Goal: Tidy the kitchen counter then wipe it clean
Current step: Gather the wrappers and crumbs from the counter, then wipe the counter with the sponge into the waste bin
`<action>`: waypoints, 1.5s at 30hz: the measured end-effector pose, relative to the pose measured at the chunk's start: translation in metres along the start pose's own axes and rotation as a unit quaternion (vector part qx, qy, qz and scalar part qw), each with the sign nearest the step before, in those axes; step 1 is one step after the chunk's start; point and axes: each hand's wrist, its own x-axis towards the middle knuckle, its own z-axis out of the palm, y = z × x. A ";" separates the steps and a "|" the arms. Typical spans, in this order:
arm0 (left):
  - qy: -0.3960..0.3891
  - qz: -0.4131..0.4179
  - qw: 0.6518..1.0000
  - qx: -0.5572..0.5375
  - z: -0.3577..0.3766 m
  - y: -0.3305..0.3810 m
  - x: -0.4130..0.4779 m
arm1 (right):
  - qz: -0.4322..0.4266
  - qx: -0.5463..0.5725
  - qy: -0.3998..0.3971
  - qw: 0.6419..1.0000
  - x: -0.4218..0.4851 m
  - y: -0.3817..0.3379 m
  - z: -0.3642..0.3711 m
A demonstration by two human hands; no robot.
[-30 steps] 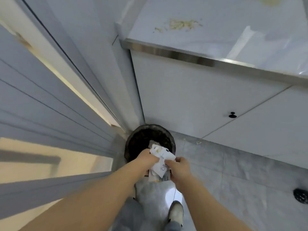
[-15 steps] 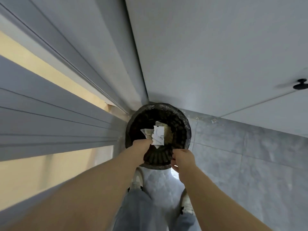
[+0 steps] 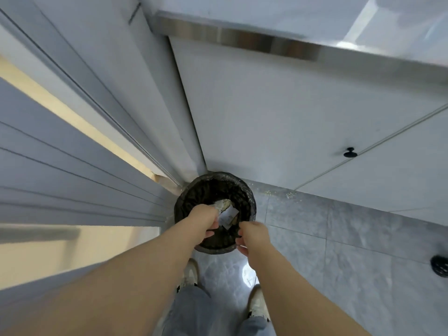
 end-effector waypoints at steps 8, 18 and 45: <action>-0.025 0.122 0.992 -0.003 0.015 0.029 -0.150 | -0.114 -0.018 -0.021 0.993 -0.117 -0.059 -0.063; -0.017 0.303 0.952 0.042 0.082 0.078 -0.301 | -0.275 -0.031 -0.002 0.961 -0.230 -0.112 -0.179; -0.173 0.534 0.801 0.209 0.324 0.310 -0.422 | -0.366 0.191 0.200 0.889 -0.253 -0.318 -0.415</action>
